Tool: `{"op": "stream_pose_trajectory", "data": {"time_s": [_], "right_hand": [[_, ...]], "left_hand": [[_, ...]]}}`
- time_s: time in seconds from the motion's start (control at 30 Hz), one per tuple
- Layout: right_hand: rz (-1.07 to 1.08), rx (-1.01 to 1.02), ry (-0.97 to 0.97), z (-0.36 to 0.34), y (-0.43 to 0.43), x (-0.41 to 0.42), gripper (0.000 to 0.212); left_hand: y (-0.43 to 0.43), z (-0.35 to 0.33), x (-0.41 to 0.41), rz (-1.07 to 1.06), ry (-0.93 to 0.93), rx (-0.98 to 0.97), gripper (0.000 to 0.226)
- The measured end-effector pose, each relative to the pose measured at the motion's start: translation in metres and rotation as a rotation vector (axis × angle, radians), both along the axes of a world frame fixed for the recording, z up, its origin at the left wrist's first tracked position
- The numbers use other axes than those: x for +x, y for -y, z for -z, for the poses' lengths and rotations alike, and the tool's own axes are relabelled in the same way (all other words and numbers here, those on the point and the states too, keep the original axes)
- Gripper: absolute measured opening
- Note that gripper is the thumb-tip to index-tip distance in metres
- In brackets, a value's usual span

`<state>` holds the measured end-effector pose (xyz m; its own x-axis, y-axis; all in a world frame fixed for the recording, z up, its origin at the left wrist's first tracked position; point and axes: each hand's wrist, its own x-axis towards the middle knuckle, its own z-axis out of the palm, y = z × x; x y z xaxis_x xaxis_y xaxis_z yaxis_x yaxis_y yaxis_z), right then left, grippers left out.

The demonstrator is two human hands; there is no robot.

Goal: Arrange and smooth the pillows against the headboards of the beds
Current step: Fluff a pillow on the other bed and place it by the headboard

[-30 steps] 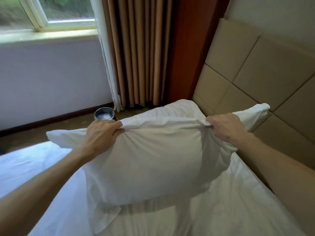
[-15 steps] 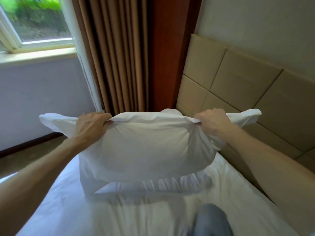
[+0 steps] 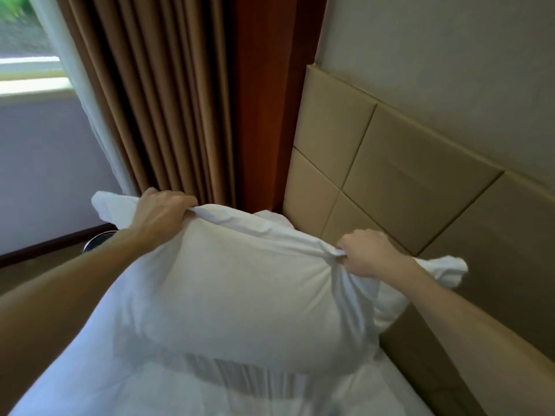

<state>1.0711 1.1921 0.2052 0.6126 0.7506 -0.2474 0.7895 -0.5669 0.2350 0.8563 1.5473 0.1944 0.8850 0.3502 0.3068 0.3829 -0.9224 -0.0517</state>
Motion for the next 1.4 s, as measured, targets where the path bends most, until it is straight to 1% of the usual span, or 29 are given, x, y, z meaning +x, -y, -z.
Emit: {"op": "stream_pose_trajectory", "data": {"time_s": [0.07,0.13,0.2,0.3,0.4,0.47,0.57,0.63,0.67,0.73,0.77,0.83,0.9,1.0,1.03,1.1,1.17,1.23,1.27,1.3,1.33,1.37,1.4], "right_hand": [[0.038,-0.027,-0.100,0.008,0.008,0.034,0.015],[0.098,-0.038,-0.182,0.015,0.015,0.062,0.017],[0.152,-0.032,-0.225,0.023,0.020,0.087,0.018],[0.203,0.034,-0.229,0.041,0.029,0.110,0.023],[0.230,0.050,-0.204,0.060,0.041,0.120,0.018],[0.276,0.052,-0.176,0.070,0.050,0.124,0.018],[0.348,0.084,-0.157,0.080,0.060,0.129,0.027],[0.367,0.109,-0.144,0.086,0.058,0.131,0.027],[0.374,0.121,-0.151,0.089,0.053,0.134,0.026],[0.387,0.092,-0.188,0.097,0.039,0.139,0.026],[0.390,0.052,-0.219,0.103,0.031,0.140,0.025],[0.391,-0.020,-0.239,0.116,0.020,0.141,0.015],[0.409,-0.038,-0.209,0.127,0.013,0.142,0.020],[0.403,0.007,-0.131,0.136,0.006,0.138,0.023],[0.391,0.042,-0.098,0.138,0.002,0.135,0.028],[0.343,0.158,-0.052,0.145,-0.007,0.127,0.046],[0.343,0.292,-0.091,0.153,-0.018,0.119,0.068],[0.435,0.378,-0.208,0.161,-0.029,0.115,0.097],[0.497,0.373,-0.245,0.167,-0.034,0.114,0.109],[0.534,0.339,-0.228,0.174,-0.038,0.115,0.116],[0.550,0.289,-0.179,0.182,-0.041,0.116,0.115],[0.547,0.247,-0.121,0.189,-0.042,0.119,0.103],[0.527,0.234,-0.077,0.195,-0.043,0.123,0.082]], "left_hand": [[-0.001,0.005,0.054,0.026,-0.042,0.015,0.015],[0.002,0.007,0.107,0.051,-0.084,0.029,0.017],[0.007,0.008,0.156,0.084,-0.135,0.061,0.022],[0.017,0.011,0.219,0.137,-0.231,0.169,0.019],[0.031,0.019,0.270,0.162,-0.287,0.251,0.016],[0.041,0.027,0.300,0.167,-0.292,0.260,0.016],[0.055,0.031,0.341,0.160,-0.286,0.272,0.018],[0.063,0.033,0.359,0.113,-0.251,0.256,0.022],[0.067,0.034,0.363,0.065,-0.218,0.215,0.025],[0.072,0.039,0.359,-0.019,-0.152,0.046,0.035],[0.074,0.044,0.349,-0.042,-0.168,-0.038,0.044],[0.075,0.057,0.320,-0.040,-0.317,-0.118,0.058],[0.070,0.075,0.285,-0.064,-0.449,-0.153,0.060],[0.056,0.106,0.239,-0.169,-0.562,-0.324,0.060],[0.053,0.117,0.228,-0.203,-0.579,-0.365,0.061],[0.050,0.135,0.219,-0.258,-0.586,-0.425,0.062],[0.056,0.154,0.220,-0.279,-0.597,-0.493,0.066],[0.071,0.174,0.226,-0.293,-0.590,-0.599,0.071],[0.079,0.185,0.230,-0.291,-0.572,-0.662,0.074],[0.088,0.196,0.234,-0.286,-0.547,-0.719,0.076],[0.097,0.205,0.236,-0.281,-0.518,-0.777,0.077],[0.106,0.215,0.236,-0.277,-0.491,-0.845,0.079],[0.115,0.225,0.235,-0.280,-0.469,-0.914,0.080]]}}
